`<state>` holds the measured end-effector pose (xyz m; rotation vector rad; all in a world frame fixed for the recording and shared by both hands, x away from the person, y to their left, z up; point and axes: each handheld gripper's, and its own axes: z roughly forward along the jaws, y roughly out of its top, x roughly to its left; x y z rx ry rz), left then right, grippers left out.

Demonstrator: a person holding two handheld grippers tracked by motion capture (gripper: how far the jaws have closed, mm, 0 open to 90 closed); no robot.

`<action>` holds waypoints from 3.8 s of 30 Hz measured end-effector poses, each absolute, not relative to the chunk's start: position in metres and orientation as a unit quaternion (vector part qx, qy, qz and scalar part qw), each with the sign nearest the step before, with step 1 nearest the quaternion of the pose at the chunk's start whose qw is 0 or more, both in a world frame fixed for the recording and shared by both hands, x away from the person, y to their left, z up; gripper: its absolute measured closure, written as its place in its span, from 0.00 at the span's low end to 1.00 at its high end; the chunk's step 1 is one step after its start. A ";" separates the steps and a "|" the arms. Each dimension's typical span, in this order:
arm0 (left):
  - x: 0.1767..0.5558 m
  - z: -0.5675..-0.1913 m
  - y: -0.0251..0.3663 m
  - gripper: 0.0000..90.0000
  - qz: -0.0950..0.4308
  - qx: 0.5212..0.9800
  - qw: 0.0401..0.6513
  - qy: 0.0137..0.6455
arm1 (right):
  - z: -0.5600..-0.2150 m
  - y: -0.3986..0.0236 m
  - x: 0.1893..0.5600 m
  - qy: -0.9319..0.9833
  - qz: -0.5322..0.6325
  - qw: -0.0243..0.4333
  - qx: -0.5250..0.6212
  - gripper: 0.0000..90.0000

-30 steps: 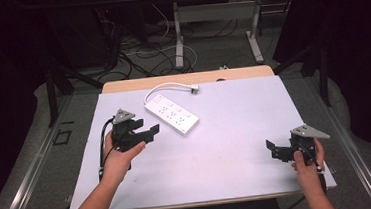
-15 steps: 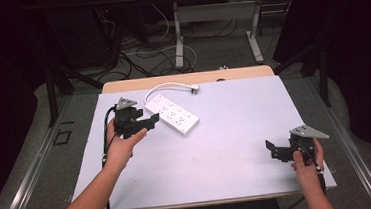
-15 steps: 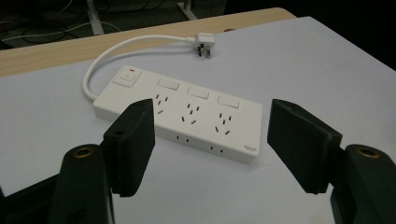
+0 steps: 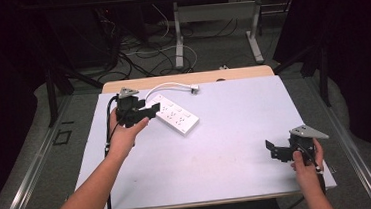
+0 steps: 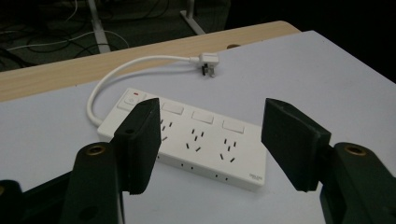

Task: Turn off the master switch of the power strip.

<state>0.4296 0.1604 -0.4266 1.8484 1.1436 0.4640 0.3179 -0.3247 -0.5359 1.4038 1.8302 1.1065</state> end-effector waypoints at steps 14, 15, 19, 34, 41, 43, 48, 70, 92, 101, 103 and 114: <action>0.466 -0.421 0.145 0.56 0.185 0.740 0.437 0.476 | -0.539 -0.321 0.320 0.685 0.411 0.291 0.527 0.00; 0.469 -0.420 0.144 0.57 0.184 0.742 0.435 0.475 | -0.539 -0.321 0.319 0.686 0.409 0.289 0.528 0.00; 0.480 -0.418 0.138 0.61 0.173 0.745 0.436 0.474 | -0.539 -0.321 0.319 0.684 0.410 0.285 0.531 0.00; 0.509 -0.421 0.120 0.72 0.161 0.750 0.432 0.474 | -0.541 -0.322 0.319 0.680 0.411 0.284 0.537 0.00; 0.521 -0.430 0.120 0.81 0.168 0.745 0.419 0.492 | -0.542 -0.321 0.319 0.686 0.403 0.280 0.538 0.00; 0.525 -0.434 0.121 0.81 0.170 0.738 0.424 0.497 | -0.542 -0.321 0.319 0.684 0.407 0.281 0.536 0.00; 0.532 -0.443 0.116 0.83 0.173 0.742 0.411 0.501 | -0.544 -0.322 0.320 0.683 0.406 0.285 0.536 0.00; 0.561 -0.480 0.116 1.00 0.177 0.737 0.381 0.530 | -0.543 -0.326 0.319 0.675 0.410 0.284 0.543 0.00; 0.580 -0.503 0.134 1.00 0.174 0.725 0.368 0.556 | -0.541 -0.326 0.320 0.678 0.417 0.280 0.537 0.00; 0.582 -0.508 0.136 1.00 0.165 0.708 0.373 0.577 | -0.539 -0.326 0.318 0.678 0.421 0.281 0.533 0.00; 0.583 -0.509 0.134 1.00 0.165 0.708 0.374 0.576 | -0.539 -0.326 0.318 0.678 0.421 0.281 0.533 0.00; 0.585 -0.516 0.134 1.00 0.176 0.722 0.344 0.573 | -0.539 -0.324 0.318 0.678 0.423 0.282 0.531 0.00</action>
